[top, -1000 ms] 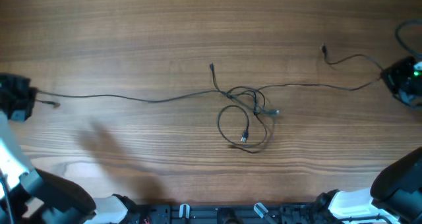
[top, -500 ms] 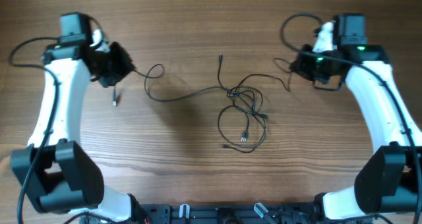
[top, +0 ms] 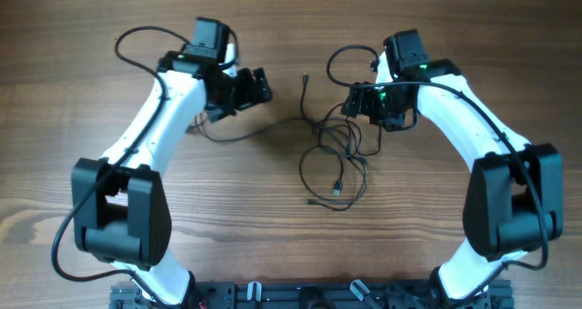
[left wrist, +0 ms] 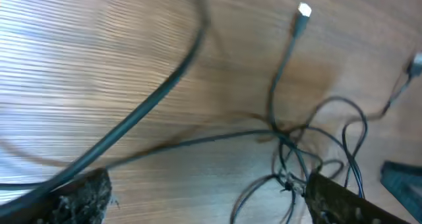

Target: Untangle cables

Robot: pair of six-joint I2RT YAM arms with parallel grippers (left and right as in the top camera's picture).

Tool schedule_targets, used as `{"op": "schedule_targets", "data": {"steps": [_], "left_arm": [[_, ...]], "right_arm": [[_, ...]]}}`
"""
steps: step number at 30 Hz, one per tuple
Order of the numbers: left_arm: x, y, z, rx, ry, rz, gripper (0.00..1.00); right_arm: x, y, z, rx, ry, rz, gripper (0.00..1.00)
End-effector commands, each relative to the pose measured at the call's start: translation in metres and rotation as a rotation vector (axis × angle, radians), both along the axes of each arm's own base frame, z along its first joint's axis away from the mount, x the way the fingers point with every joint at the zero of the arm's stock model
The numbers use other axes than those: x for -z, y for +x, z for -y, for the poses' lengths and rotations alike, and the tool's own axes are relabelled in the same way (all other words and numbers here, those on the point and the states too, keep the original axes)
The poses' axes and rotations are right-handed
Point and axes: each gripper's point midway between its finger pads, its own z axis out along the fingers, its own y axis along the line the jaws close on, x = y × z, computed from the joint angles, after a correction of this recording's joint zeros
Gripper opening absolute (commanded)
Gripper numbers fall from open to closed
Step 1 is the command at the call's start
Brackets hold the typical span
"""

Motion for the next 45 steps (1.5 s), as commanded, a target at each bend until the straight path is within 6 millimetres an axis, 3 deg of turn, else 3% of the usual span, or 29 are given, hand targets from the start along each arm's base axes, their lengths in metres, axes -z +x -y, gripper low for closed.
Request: {"op": "schedule_targets", "data": {"steps": [1,4,8,12,15,17,18,19,21,23,26,27,29,30,31,32,33,36,39,41,45], "left_arm": [[0.003,-0.019,0.052,0.231,0.029,0.04,0.95],[0.011,-0.036,0.096,0.368,0.04,0.065,0.96],[0.035,-0.043,0.127,0.425,0.036,0.055,0.88],[0.068,-0.048,0.136,0.45,0.052,0.01,0.84],[0.077,-0.043,0.14,0.449,0.048,0.021,0.72],[0.076,-0.038,0.143,0.449,0.04,0.041,0.48],[0.075,-0.036,0.144,0.449,0.037,0.049,0.22],[0.075,-0.036,0.144,0.448,0.037,0.051,0.04],[0.068,-0.033,0.141,0.446,0.036,0.062,0.04],[0.038,-0.022,0.13,0.411,0.018,0.116,0.04],[-0.016,-0.003,0.1,0.326,-0.009,0.216,0.04],[-0.043,0.005,0.077,0.257,-0.021,0.258,0.04],[-0.07,0.013,0.046,0.173,-0.029,0.301,0.04],[-0.089,0.017,0.017,0.088,-0.034,0.322,0.04],[-0.097,0.018,0.002,0.049,-0.04,0.328,0.04],[-0.104,0.017,-0.011,0.028,-0.06,0.329,0.09],[-0.106,0.016,-0.017,0.029,-0.078,0.325,0.22],[-0.097,0.009,-0.017,0.129,-0.094,0.309,0.43],[-0.076,0.003,0.003,0.266,-0.064,0.3,0.56],[-0.061,0.0,0.029,0.397,-0.046,0.311,0.6],[-0.035,-0.004,0.079,0.611,-0.031,0.354,0.57]], "right_arm": [[0.025,-0.012,0.005,0.005,-0.035,-0.096,0.7],[0.029,-0.019,0.006,0.005,-0.043,-0.129,0.6],[0.029,-0.019,0.006,0.006,-0.043,-0.131,0.57],[0.032,-0.022,0.007,0.007,-0.046,-0.145,0.57],[0.039,-0.027,0.008,0.009,-0.047,-0.154,0.57],[0.048,-0.033,0.009,0.012,-0.048,-0.161,0.57],[0.052,-0.035,0.01,0.012,-0.048,-0.162,0.56],[0.054,-0.036,0.01,0.012,-0.048,-0.161,0.5],[0.055,-0.035,0.01,0.012,-0.047,-0.154,0.37],[0.055,-0.033,0.01,0.009,-0.045,-0.145,0.08],[0.054,-0.026,0.011,0.014,-0.04,-0.118,0.04],[0.054,-0.025,0.011,0.013,-0.04,-0.117,0.04],[0.054,-0.024,0.013,0.014,-0.04,-0.113,0.04],[0.054,-0.023,0.015,0.02,-0.039,-0.111,0.04],[0.054,-0.021,0.018,0.027,-0.037,-0.108,0.04],[0.054,-0.02,0.019,0.031,-0.032,-0.108,0.04],[0.054,-0.02,0.02,0.036,-0.032,-0.108,0.04],[0.054,-0.019,0.02,0.044,-0.031,-0.107,0.04],[0.053,-0.019,0.018,0.042,-0.018,-0.106,0.04],[0.05,-0.021,0.011,0.034,0.021,-0.116,0.04],[0.05,-0.021,0.01,0.03,0.032,-0.117,0.04]]}}
